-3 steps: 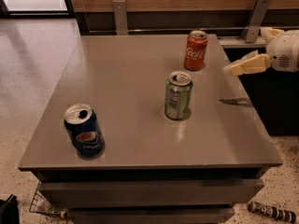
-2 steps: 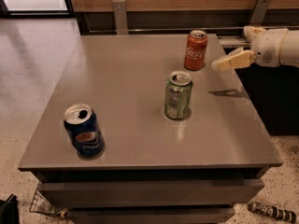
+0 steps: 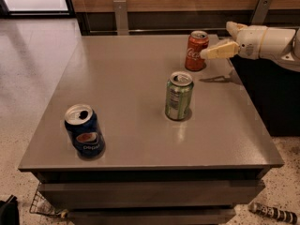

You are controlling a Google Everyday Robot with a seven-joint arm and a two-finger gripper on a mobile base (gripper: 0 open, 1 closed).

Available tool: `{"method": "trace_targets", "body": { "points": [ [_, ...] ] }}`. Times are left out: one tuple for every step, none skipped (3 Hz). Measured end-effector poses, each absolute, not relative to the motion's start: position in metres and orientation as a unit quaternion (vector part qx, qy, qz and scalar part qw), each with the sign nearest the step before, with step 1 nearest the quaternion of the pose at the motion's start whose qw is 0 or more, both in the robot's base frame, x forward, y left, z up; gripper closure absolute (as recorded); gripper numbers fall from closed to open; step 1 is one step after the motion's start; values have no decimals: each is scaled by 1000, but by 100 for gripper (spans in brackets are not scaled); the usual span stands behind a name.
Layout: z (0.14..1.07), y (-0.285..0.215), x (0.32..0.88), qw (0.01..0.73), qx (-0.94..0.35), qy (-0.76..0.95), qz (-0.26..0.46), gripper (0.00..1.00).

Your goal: Pick coke can

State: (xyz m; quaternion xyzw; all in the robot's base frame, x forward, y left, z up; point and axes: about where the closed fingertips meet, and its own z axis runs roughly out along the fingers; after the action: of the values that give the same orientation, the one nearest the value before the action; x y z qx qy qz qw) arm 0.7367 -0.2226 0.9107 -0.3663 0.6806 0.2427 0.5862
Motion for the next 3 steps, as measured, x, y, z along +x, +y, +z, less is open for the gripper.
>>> {"method": "trace_targets", "body": {
  "points": [
    [896, -214, 750, 594, -351, 669, 277, 0],
    [883, -207, 755, 602, -336, 657, 304, 0],
    [880, -190, 760, 612, -333, 638, 329, 17]
  ]
}}
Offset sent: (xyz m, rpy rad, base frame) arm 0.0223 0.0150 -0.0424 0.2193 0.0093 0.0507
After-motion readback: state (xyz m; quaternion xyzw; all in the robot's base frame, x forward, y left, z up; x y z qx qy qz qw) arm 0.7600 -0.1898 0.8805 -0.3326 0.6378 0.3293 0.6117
